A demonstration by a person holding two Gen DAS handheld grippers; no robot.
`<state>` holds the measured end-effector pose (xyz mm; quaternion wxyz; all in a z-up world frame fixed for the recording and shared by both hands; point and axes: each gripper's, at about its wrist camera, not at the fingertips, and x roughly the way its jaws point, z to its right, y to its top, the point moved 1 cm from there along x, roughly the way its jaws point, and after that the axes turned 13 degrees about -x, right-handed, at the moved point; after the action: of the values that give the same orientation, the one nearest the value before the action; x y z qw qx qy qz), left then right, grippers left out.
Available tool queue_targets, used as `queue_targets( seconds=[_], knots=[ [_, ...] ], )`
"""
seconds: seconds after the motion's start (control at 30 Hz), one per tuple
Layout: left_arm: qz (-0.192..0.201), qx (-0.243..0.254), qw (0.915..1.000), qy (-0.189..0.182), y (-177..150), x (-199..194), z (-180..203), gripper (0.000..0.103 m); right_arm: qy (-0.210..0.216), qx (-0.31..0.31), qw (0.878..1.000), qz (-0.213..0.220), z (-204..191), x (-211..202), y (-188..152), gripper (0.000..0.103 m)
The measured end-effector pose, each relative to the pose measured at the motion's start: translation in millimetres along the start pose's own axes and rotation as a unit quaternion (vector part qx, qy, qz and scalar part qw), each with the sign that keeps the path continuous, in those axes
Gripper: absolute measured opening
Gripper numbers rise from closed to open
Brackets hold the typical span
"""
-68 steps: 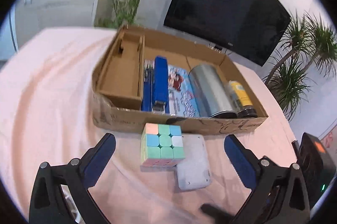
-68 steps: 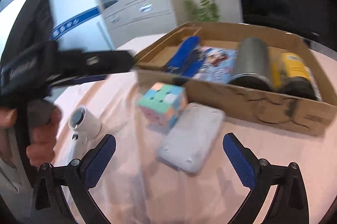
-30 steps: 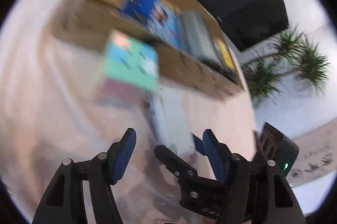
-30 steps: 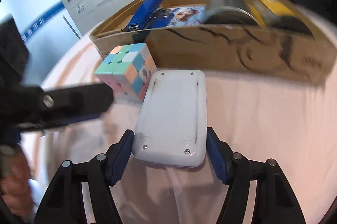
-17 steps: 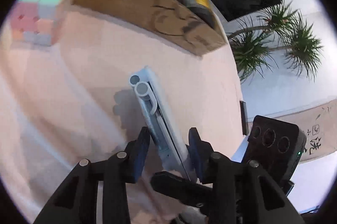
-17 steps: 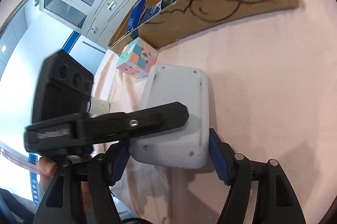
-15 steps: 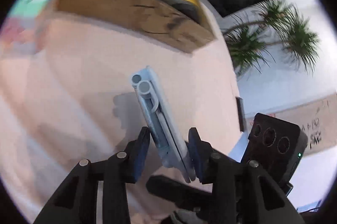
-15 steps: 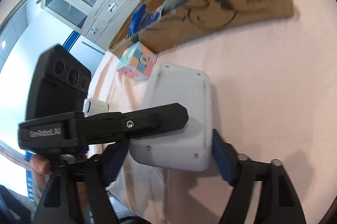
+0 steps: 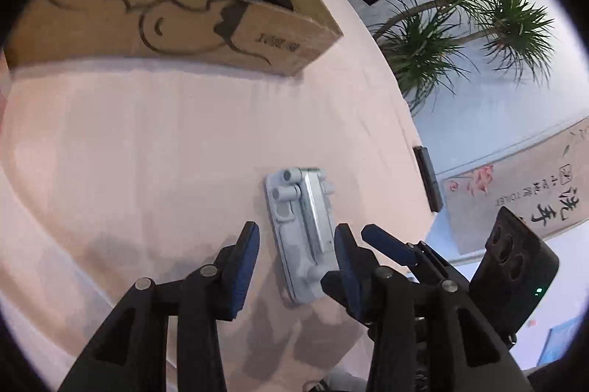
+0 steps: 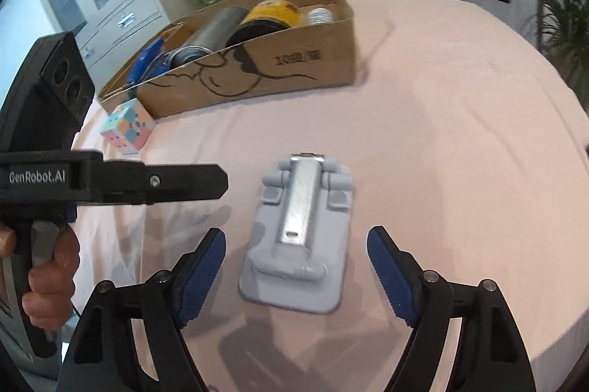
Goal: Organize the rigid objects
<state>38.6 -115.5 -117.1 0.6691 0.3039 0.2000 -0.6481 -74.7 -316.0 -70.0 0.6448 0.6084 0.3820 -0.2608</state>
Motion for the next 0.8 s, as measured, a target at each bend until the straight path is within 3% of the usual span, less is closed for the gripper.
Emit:
queue_targets(
  seconds=[0.1,0.2,0.27,0.43,0.53,0.57,0.67,0.73,0.8],
  knots=[
    [-0.032,-0.019,0.9992,-0.013,2,15,-5,0.041,-0.023,-0.016,1.000,0.000,-12,0,-1,0.079],
    [-0.040,-0.031,0.9983,-0.027,0,19,-10,0.041,-0.061,-0.061,0.996,-0.009,-26,14,-1,0.074],
    [-0.039,-0.039,0.9978,-0.036,-2,19,-14,0.041,-0.033,-0.060,0.997,-0.023,-25,23,-2,0.046],
    [-0.063,-0.049,0.9954,-0.054,-7,25,-20,0.042,-0.012,-0.057,0.998,-0.018,-34,26,1,0.036],
    [-0.049,-0.061,0.9956,-0.051,-5,20,-29,0.043,0.026,-0.007,1.000,-0.010,-30,28,2,0.030],
    [-0.047,-0.069,0.9949,-0.057,-3,17,-33,0.042,0.040,0.015,0.999,-0.008,-26,28,1,0.020],
    [-0.046,-0.073,0.9941,-0.065,-2,10,-42,0.042,0.081,0.054,0.995,-0.011,-21,31,0,0.019],
    [-0.050,-0.093,0.9909,-0.084,-3,7,-51,0.039,0.079,0.053,0.995,-0.009,-27,32,1,0.019],
    [-0.055,-0.103,0.9897,-0.083,-2,5,-57,0.037,0.049,0.031,0.998,-0.008,-38,32,3,0.021]
  ],
)
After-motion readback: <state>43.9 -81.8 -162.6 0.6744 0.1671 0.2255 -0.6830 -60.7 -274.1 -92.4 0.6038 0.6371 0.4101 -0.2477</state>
